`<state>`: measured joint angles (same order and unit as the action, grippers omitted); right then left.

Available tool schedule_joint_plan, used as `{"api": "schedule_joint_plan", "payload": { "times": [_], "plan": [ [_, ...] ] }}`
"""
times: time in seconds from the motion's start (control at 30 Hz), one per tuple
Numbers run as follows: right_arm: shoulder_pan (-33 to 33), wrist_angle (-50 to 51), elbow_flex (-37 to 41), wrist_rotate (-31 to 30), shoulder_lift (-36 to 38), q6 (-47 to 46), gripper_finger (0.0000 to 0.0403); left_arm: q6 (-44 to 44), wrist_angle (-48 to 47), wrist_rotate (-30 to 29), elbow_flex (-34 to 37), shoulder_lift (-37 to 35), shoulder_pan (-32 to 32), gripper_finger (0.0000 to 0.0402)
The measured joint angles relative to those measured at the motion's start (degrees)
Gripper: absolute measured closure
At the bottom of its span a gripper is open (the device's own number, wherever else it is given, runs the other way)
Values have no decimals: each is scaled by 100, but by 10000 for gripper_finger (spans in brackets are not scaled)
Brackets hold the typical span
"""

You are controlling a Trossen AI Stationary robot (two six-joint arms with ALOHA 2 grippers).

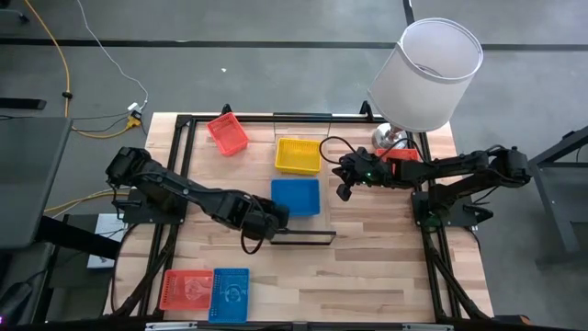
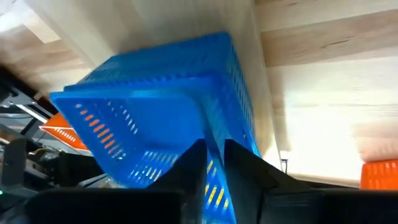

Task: Stack baskets on shelf by color
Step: Stack the top blue bin on top of the blue bin on the shelf, then stack the blue bin on top of the blue bin on the shelf

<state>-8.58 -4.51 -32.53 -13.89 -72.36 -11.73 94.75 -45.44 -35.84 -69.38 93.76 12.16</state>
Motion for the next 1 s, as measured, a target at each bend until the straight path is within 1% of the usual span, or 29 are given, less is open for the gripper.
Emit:
{"api": "schedule_joint_plan", "payload": {
  "times": [0.2,0.3,0.37,0.53,0.6,0.63,0.67,0.7,0.8,0.93,1.0],
  "plan": [
    [0,0,0,-1,0,0,403,-16,7,-25,0,0,-16,313],
    [0,0,0,0,0,0,403,-329,18,-101,0,0,-15,289],
    [0,0,0,0,0,5,403,-754,19,-385,0,0,-11,275],
    [0,29,0,1,0,31,403,-1954,-23,-1692,-1,0,-61,255],
    [0,55,0,3,0,72,403,-2736,-202,-1837,-66,-42,-131,255],
    [0,55,0,4,0,89,403,-3230,-433,-1756,-124,-120,-189,256],
    [0,57,-2,5,0,87,403,-3783,-655,-1552,-216,-205,-259,257],
    [0,73,-4,7,0,89,403,-4379,-830,-1223,-307,-309,-343,258],
    [0,104,-4,13,0,154,403,-5987,-1279,14,-386,-776,-749,259],
    [0,115,-4,19,0,170,403,-7464,-1320,1463,-409,-1594,-1483,259],
    [0,131,-4,61,0,170,403,-8032,-1167,2414,-345,-1969,-1853,260]
  ]
}}
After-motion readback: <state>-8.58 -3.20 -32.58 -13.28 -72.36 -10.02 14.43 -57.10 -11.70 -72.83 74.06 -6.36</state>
